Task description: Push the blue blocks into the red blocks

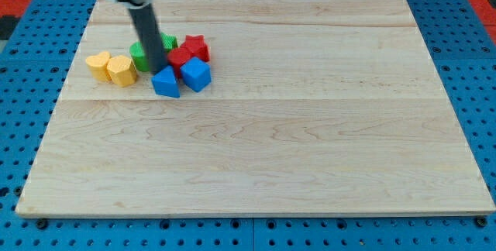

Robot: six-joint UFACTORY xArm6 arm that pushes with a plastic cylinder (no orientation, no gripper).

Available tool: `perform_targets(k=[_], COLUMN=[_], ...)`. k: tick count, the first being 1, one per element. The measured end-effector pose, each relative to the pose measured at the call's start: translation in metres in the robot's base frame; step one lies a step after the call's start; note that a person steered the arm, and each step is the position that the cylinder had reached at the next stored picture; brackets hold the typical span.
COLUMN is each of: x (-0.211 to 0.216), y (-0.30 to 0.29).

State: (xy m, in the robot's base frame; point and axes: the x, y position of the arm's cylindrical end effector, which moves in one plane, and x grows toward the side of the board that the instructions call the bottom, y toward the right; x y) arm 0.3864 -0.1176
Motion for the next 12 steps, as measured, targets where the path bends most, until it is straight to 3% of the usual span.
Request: perform_targets(k=[1, 2, 5, 7, 8, 10, 12], x=[-0.001, -0.011, -0.009, 0.036, 0.051, 0.027, -0.005], y=[0.042, 0.044, -0.014, -0.036, 0.012, 0.068, 0.079])
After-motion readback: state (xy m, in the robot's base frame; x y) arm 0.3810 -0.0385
